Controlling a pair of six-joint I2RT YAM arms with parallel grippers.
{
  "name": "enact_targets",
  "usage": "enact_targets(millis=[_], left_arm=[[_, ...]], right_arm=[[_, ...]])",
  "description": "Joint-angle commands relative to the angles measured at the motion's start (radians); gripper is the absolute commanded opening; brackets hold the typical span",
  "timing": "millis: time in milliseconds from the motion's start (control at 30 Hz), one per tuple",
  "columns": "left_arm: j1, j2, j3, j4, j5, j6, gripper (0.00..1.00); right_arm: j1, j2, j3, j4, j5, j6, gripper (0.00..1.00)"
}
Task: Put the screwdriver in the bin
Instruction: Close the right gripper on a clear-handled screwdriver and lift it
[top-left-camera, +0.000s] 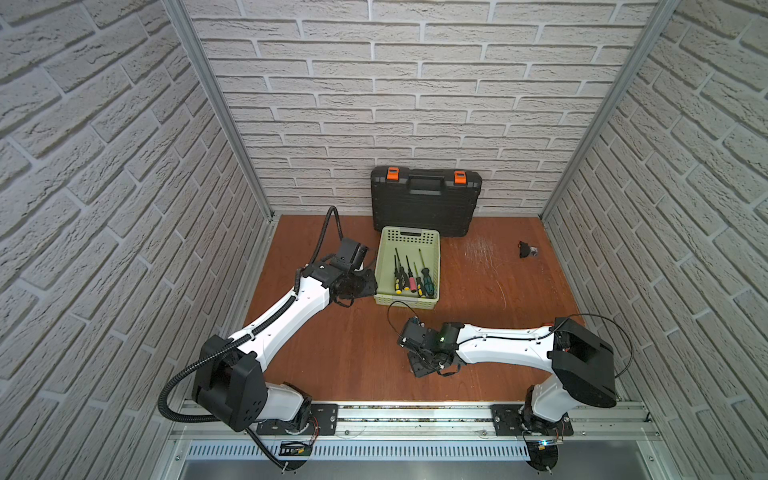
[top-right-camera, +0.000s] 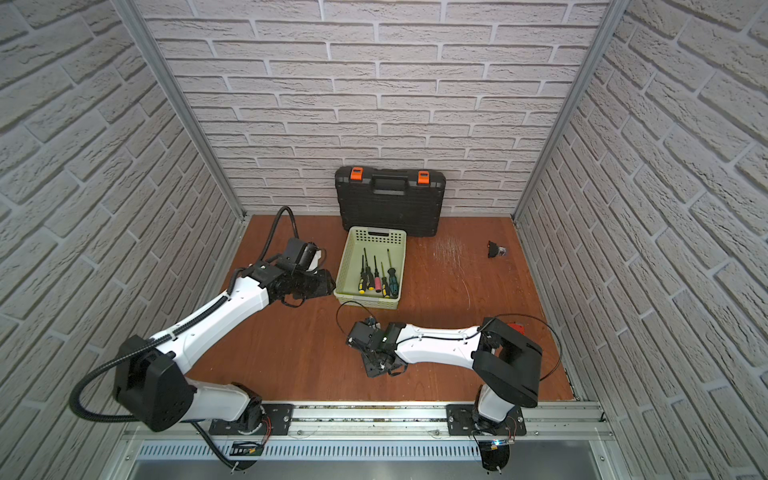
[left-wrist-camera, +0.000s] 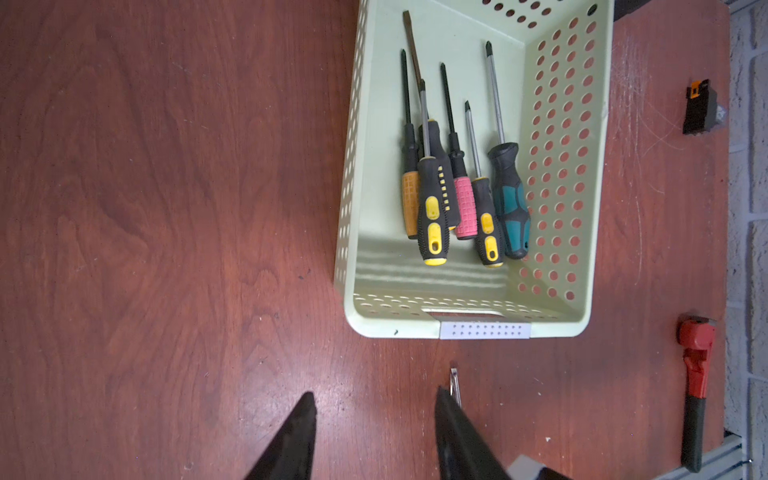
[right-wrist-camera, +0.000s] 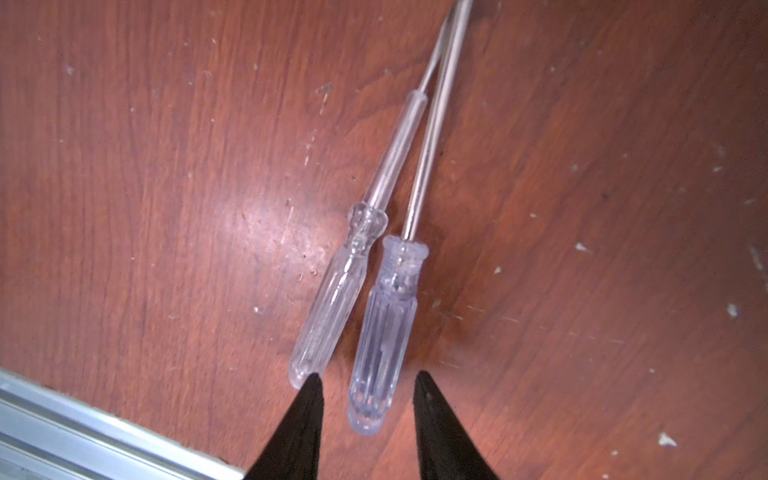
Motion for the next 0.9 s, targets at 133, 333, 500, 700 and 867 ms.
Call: enact_targets(millis=[133,333,500,700,867], left_arm=[[0.014,-0.023,-0.021,0.045,0.013,-0.012,0.48],[0.019,-0.03,-0.023,0.049,0.013,-0.017,0.48],[0.023,-0.033,-0.023,0.044,0.012,-0.015,0.48],[0.028,-0.037,-0.023,0.041,0.012,-0.016,0.48],[0.035,-0.037,-0.023,0.045,0.017,-0.021,0.48]], right_arm=[[0.005,0.046,0.003,0.002,0.047,0.01,0.34],[0.005,0.076,0.006,0.026,0.055,0.012,0.3],[0.006,0.094,0.004,0.027,0.056,0.016,0.24],[0.006,0.076,-0.01,0.009,0.074,0.023,0.08],[0.005,0.028,-0.004,-0.031,0.11,0.025,0.06]])
